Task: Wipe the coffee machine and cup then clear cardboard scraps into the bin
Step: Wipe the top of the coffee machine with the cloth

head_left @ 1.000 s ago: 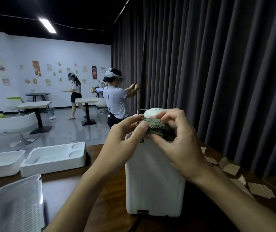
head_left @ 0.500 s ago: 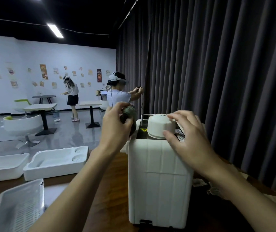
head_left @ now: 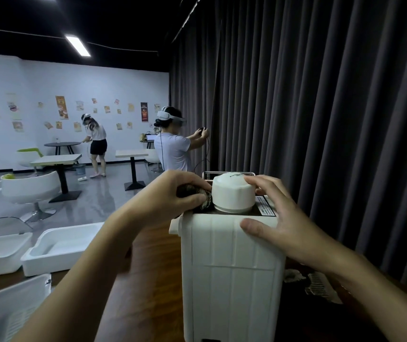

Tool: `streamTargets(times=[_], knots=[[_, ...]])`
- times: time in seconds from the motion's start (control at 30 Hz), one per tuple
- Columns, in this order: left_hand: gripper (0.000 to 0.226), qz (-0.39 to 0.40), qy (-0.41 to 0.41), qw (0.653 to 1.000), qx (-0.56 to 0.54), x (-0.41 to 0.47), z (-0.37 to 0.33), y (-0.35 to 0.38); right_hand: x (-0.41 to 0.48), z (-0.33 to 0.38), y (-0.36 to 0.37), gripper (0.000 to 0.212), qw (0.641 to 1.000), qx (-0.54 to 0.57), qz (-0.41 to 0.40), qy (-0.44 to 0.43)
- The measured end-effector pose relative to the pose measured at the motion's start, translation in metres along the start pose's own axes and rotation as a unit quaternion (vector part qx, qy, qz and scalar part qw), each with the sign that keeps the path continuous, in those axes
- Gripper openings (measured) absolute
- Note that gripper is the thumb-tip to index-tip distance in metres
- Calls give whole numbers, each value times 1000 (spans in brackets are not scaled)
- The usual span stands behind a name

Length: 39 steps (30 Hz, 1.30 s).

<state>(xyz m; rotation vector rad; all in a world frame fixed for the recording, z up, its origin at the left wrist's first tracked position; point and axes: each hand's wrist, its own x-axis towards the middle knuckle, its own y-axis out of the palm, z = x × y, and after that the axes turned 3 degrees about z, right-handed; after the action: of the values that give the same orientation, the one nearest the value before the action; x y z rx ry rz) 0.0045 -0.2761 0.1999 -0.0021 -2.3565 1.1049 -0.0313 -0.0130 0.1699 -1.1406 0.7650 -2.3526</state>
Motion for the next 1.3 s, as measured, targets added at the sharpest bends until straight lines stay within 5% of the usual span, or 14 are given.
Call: streamTargets(times=[0.13,0.47,0.7,0.9,1.1,1.3], knots=[[21,-53,-17,997,60,11,3,4,0,-1,0,77,1000,8,-2,14],[11,-18,-49,998,45,20,-8,3,0,-3,1,76,1000,3,4,10],[17,-167,-63,984,5,-48,-41,22,1,-7,1,81,999,29,-2,15],[26,-205,-31,974,90,-65,-66,39,-11,-28,-25,98,990,75,109,51],[22,-255,53,956,137,-58,-90,81,-20,-40,-6,96,993,75,78,53],[19,-264,71,950,149,-51,-98,110,-18,-51,-32,115,975,48,210,52]])
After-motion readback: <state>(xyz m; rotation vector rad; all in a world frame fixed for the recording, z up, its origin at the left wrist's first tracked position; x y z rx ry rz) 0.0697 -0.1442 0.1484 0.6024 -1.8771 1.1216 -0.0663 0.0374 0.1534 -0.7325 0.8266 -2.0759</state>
